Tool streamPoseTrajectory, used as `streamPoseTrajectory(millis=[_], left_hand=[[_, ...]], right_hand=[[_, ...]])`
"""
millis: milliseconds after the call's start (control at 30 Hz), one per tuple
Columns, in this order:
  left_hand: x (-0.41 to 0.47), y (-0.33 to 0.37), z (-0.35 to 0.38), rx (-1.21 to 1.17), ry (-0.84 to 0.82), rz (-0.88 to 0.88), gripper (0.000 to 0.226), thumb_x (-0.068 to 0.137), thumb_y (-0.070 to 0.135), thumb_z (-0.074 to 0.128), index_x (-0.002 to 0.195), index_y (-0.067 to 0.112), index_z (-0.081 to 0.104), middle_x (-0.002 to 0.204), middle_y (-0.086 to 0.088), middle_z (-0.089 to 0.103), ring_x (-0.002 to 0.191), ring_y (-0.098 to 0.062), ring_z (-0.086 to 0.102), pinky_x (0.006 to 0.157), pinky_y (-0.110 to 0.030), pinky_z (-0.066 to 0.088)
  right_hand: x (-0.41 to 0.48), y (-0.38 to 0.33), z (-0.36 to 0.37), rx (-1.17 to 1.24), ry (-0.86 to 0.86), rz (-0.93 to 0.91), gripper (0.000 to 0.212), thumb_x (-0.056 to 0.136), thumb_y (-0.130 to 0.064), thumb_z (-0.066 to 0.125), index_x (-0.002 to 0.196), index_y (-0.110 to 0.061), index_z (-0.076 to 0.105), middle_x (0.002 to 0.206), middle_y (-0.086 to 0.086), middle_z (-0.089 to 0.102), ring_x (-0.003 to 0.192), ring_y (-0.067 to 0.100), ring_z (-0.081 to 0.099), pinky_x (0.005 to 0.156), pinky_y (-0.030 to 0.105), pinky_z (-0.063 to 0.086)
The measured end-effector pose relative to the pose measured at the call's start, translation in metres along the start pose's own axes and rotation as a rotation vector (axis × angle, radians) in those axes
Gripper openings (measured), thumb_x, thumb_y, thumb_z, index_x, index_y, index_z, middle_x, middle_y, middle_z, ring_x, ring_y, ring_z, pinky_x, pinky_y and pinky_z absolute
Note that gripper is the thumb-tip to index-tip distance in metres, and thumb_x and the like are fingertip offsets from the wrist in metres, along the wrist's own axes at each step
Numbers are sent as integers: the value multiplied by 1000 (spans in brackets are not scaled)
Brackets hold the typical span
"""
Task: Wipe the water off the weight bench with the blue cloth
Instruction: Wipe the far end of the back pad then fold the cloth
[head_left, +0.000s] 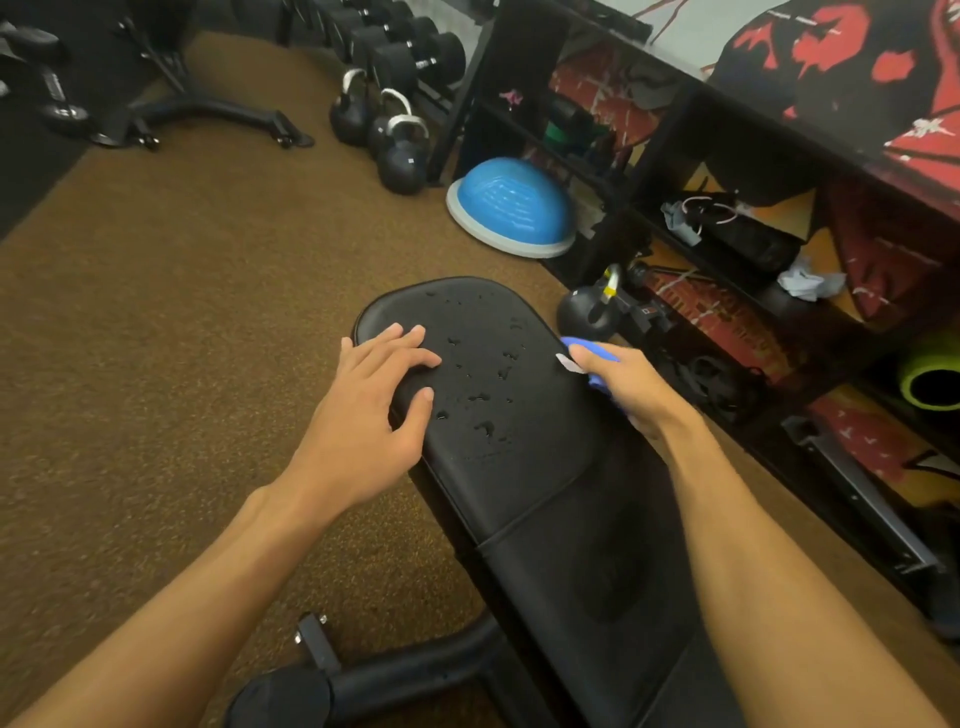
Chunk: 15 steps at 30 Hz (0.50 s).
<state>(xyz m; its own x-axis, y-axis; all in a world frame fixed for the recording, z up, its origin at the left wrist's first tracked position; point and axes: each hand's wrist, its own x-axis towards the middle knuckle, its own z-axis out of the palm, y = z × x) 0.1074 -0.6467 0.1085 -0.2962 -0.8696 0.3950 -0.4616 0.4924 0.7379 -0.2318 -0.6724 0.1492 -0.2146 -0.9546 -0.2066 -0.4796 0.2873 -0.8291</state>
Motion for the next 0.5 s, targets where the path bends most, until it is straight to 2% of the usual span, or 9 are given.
streamPoseTrajectory(millis=[33, 100, 133, 200, 300, 333, 367, 433, 500], left_hand=[[0, 1, 0, -3, 1, 0, 31, 103, 30, 58, 134, 33, 61, 162, 14, 44, 158, -2, 20, 133, -46, 0], [-1, 2, 0, -2, 1, -4, 32, 103, 31, 57, 135, 32, 62, 163, 14, 43, 159, -2, 19, 132, -43, -2], [-1, 2, -1, 0, -5, -4, 32, 104, 31, 57, 135, 32, 61, 163, 14, 43, 159, -1, 18, 132, -42, -2], [-1, 1, -3, 1, -16, -1, 33, 104, 33, 56, 136, 33, 61, 164, 15, 42, 159, -1, 17, 133, -42, -2], [-1, 1, -3, 0, -11, -2, 32, 104, 33, 56, 136, 33, 61, 163, 15, 43, 158, 0, 18, 133, -44, -1], [-1, 1, -2, -4, -7, -3, 32, 103, 32, 57, 135, 33, 61, 163, 15, 43, 158, -1, 18, 132, -43, -1], [0, 2, -1, -8, -4, -3, 32, 103, 31, 57, 135, 33, 61, 162, 15, 44, 158, -1, 19, 132, -42, -2], [0, 2, -1, -12, -4, -2, 32, 103, 31, 57, 134, 32, 61, 162, 14, 44, 158, -2, 19, 132, -42, -2], [0, 1, -2, -15, -6, 0, 32, 103, 32, 56, 134, 33, 61, 162, 15, 44, 158, -1, 19, 132, -43, -2]], right_hand=[[-5, -5, 0, 20, -14, 38, 19, 107, -39, 61, 111, -32, 79, 66, -17, 62, 62, -2, 55, 58, 10, 41], [6, -17, 6, -31, -1, 73, 32, 107, -47, 59, 84, -29, 71, 52, -14, 44, 50, 3, 41, 50, 16, 34], [13, -24, 11, -60, 11, 74, 35, 107, -49, 59, 84, -26, 71, 51, -14, 44, 53, 5, 40, 55, 20, 33], [23, -40, 24, -56, 35, 31, 36, 108, -48, 57, 109, -19, 78, 56, -14, 49, 65, 7, 45, 68, 24, 37], [22, -41, 29, -63, 57, -41, 32, 109, -46, 55, 131, -31, 73, 76, -15, 62, 80, 4, 55, 84, 23, 45], [16, -36, 23, -49, 45, -60, 31, 109, -45, 56, 134, -35, 71, 76, -19, 62, 78, 1, 55, 83, 20, 46], [9, -29, 17, -40, 39, -61, 29, 109, -43, 56, 134, -37, 70, 69, -22, 59, 70, 0, 52, 75, 16, 45], [-6, -15, 4, -15, 7, -33, 24, 110, -41, 55, 127, -40, 72, 57, -19, 44, 55, 0, 41, 57, 12, 36], [-9, -8, -1, -10, 10, 12, 28, 109, -44, 54, 120, -32, 78, 56, -13, 35, 49, 1, 35, 47, 11, 30]])
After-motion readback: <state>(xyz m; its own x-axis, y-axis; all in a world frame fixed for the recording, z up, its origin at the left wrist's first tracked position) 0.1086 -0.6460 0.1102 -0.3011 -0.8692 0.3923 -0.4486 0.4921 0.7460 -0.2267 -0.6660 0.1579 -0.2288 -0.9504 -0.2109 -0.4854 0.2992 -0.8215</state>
